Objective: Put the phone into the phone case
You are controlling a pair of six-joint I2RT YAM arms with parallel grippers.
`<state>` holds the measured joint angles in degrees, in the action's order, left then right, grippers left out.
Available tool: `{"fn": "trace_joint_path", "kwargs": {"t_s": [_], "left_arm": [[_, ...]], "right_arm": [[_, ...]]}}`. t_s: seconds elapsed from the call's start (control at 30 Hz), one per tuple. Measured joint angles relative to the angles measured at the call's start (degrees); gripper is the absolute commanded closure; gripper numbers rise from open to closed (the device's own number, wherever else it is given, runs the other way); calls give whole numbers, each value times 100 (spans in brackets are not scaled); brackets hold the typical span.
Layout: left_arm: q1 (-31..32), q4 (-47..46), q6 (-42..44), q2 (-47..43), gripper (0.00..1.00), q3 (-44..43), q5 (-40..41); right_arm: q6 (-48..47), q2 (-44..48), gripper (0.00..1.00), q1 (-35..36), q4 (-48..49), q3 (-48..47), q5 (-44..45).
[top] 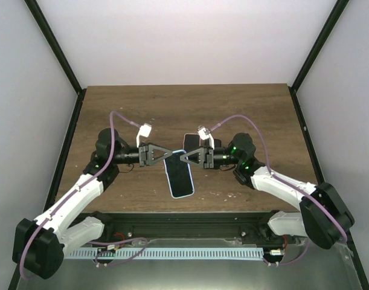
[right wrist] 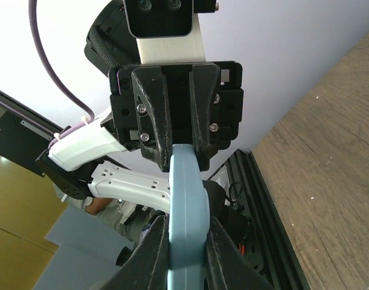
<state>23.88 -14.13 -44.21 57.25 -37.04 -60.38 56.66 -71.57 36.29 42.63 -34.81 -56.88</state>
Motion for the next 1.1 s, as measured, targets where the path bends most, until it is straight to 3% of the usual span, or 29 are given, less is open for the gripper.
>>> {"fn": "trace_joint_path", "kwargs": {"t_s": [0.27, 0.33, 0.4, 0.5, 0.6, 0.73, 0.93, 1.03, 1.1], "left_arm": [[-2, 728, 678, 96, 97, -225, 98], [0, 1051, 909, 96, 88, -341, 192], [7, 1331, 1091, 87, 66, -446, 278], [2, 1547, 1154, 42, 47, -496, 490], [-22, 1539, 981, -13, 43, -457, 549], [-22, 1305, 717, -48, 46, -310, 479], [-22, 994, 424, 26, 81, -170, 308], [-20, 809, 385, 72, 89, -160, 197], [-22, 726, 332, 98, 92, -151, 107]], "right_arm": [[-28, 0, 99, 0, -267, 4, 101], [-31, 0, 99, 0, -310, 4, 146], [-28, 0, 99, 0, -326, 4, 199], [-7, 2, 99, 7, -315, 4, 306], [59, 4, 99, 7, -254, 4, 413], [138, 57, 99, 7, -131, 4, 621], [240, 131, 99, 7, -2, 7, 896], [240, 131, 95, 7, -70, 9, 979], [234, 131, 87, 2, -66, 13, 975]]}}
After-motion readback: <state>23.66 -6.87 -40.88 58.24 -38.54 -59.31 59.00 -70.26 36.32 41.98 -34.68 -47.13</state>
